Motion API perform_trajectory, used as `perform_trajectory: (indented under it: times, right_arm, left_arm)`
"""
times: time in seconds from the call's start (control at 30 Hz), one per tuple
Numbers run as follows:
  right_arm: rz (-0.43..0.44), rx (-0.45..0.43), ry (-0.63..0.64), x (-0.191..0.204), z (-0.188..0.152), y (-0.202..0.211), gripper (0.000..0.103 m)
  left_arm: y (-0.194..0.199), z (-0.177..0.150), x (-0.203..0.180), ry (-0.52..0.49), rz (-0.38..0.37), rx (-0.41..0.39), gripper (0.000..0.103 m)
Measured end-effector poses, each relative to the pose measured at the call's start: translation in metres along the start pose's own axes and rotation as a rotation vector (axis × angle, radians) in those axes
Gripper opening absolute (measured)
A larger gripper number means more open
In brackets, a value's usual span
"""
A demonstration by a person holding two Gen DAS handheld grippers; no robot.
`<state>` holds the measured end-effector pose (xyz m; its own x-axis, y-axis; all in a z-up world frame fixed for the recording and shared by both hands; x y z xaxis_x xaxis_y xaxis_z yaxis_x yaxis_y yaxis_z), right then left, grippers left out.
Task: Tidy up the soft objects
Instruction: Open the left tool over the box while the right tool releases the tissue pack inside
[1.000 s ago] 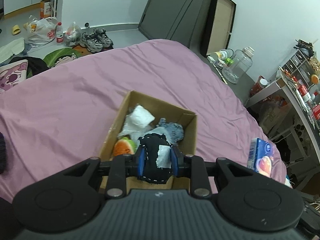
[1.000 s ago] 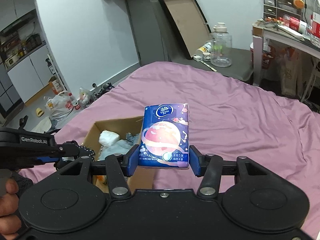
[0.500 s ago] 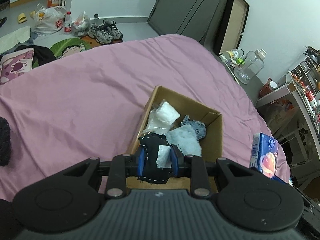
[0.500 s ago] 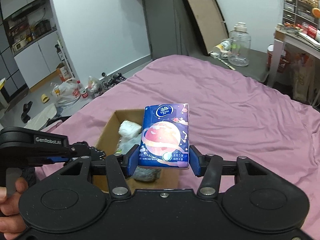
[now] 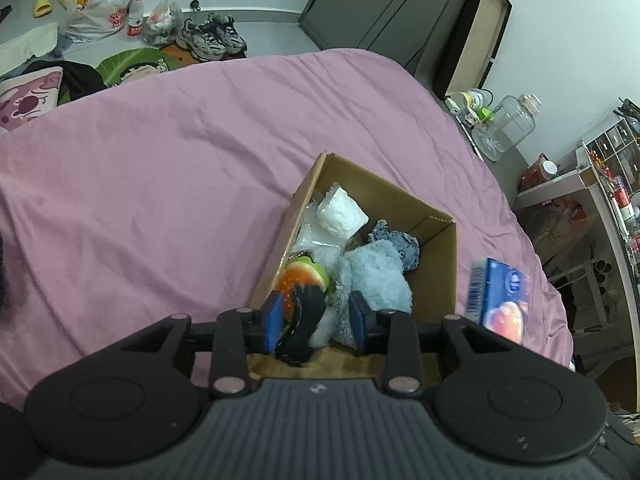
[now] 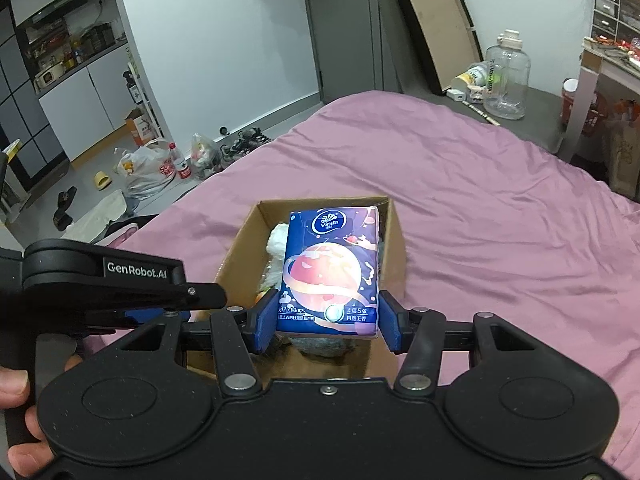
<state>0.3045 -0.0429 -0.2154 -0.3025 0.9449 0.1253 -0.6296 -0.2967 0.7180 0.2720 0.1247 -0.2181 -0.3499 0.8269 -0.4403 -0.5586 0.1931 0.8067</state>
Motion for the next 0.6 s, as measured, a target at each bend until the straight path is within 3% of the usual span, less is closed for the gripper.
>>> perform_trajectory:
  times: [0.1, 0.23, 0.33, 0.6]
  right_arm:
    - [0.006, 0.007, 0.0, 0.005, -0.001, -0.004, 0.051]
    - [0.021, 0.005, -0.004, 0.009, -0.001, -0.006, 0.052]
    - [0.03, 0.02, -0.006, 0.01, -0.003, -0.008, 0.061]
    - [0.028, -0.015, -0.039, 0.001, 0.003, 0.012, 0.063]
  left_arm:
    - [0.004, 0.004, 0.002, -0.01, 0.025, -0.012, 0.046]
    - [0.012, 0.009, -0.001, -0.021, 0.029, -0.035, 0.048]
    - [0.017, 0.011, -0.001, -0.02, 0.035, -0.042, 0.048]
    - [0.034, 0.01, -0.009, -0.048, 0.057, -0.065, 0.053]
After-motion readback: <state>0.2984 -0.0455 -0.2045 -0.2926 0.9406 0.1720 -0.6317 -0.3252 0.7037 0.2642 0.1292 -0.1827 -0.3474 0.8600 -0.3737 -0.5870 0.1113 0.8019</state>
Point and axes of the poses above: each gripper's, at about its wrist camera, not at the fingertips, and y roughly against the way its jaws point, x to its left, z to its top, the point moved 7 cm from there along -y, roughly the way its jaws point, and after that the axes turned 1 degree about -z, right-handed, at the moved point
